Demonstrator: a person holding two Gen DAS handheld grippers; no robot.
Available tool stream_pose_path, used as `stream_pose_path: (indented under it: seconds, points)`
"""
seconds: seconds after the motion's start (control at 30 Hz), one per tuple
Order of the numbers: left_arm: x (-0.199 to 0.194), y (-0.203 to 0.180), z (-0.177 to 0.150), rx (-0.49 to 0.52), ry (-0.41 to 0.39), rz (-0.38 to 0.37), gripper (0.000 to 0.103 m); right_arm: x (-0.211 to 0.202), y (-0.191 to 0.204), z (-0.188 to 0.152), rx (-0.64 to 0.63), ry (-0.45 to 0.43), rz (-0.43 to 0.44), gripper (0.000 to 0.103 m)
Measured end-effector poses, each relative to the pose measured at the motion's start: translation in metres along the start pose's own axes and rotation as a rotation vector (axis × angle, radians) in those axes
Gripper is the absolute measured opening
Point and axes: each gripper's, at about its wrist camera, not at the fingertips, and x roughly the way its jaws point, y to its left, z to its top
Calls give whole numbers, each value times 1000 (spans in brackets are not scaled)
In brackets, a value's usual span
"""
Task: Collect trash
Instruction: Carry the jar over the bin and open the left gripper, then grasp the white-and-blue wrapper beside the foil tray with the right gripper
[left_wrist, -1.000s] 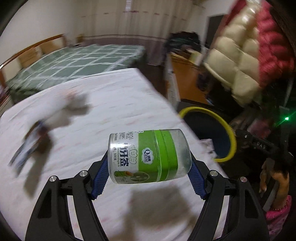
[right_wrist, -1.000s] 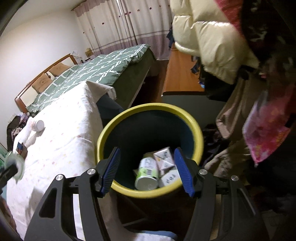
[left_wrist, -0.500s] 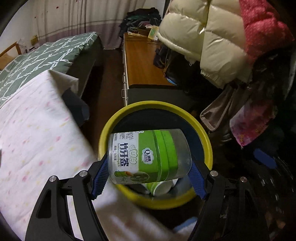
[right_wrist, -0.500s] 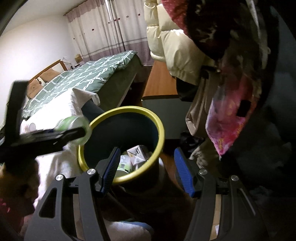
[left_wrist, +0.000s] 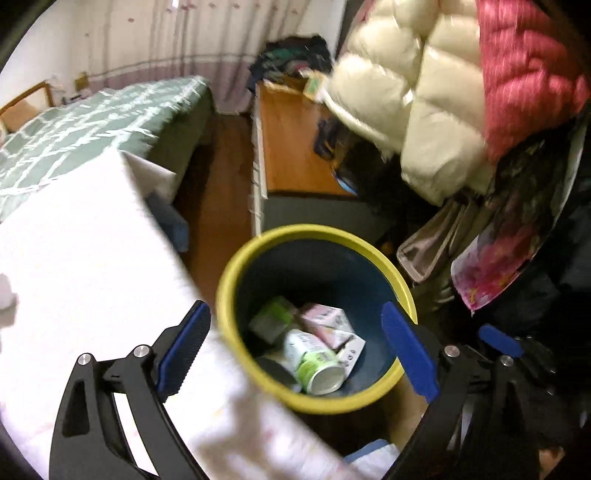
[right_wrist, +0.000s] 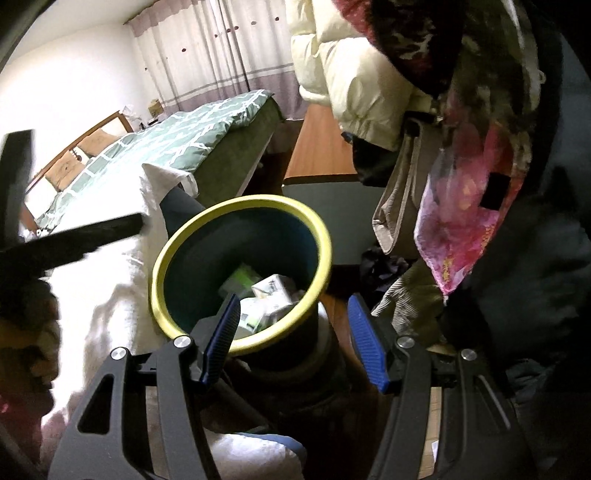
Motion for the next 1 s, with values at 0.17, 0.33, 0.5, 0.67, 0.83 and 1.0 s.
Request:
stream_pose_path:
  seconds: [0.17, 0.33, 0.5, 0.67, 0.83, 1.0]
  points:
    - [-71, 38, -28, -60, -80, 73, 94, 8, 33, 5, -58, 17, 45, 58]
    - [-155, 91, -74, -153, -178, 213, 97, 18, 96, 18, -165, 30, 155, 58]
    - [-232, 144, -126, -282, -263, 375, 98, 29, 172, 29, -284, 65, 293, 58]
    - [-278, 184, -168, -385, -296, 461, 98, 37, 254, 37, -396, 80, 393, 58]
    - [-294, 210, -196, -441, -295, 481, 98, 45, 324, 34, -477, 105, 445, 58]
    - [-304, 223, -211, -459, -309, 493, 98, 43, 375, 16, -539, 146, 524, 58]
